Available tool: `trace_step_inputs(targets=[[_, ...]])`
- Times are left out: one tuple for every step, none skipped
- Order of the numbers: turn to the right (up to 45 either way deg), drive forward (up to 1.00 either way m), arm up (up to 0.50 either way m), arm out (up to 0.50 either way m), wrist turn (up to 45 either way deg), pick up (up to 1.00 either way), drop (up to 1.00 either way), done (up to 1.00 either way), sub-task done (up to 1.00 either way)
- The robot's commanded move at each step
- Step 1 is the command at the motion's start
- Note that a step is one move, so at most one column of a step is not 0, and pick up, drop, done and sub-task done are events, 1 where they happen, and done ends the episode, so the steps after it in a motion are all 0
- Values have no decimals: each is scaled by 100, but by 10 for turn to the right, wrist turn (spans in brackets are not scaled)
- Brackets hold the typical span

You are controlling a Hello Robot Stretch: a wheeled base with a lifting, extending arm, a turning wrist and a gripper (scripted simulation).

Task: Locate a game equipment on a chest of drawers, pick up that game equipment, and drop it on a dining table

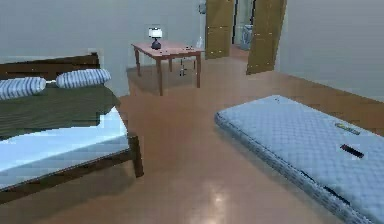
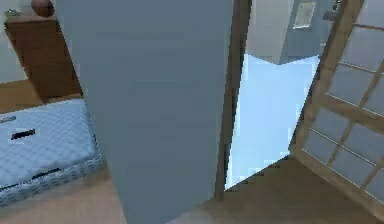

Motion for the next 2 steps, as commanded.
trace_step_inputs(targets=[[0, 100, 0, 0, 0, 0, 0, 0, 0], [30, 0, 0, 0, 0, 0, 0, 0, 0]])
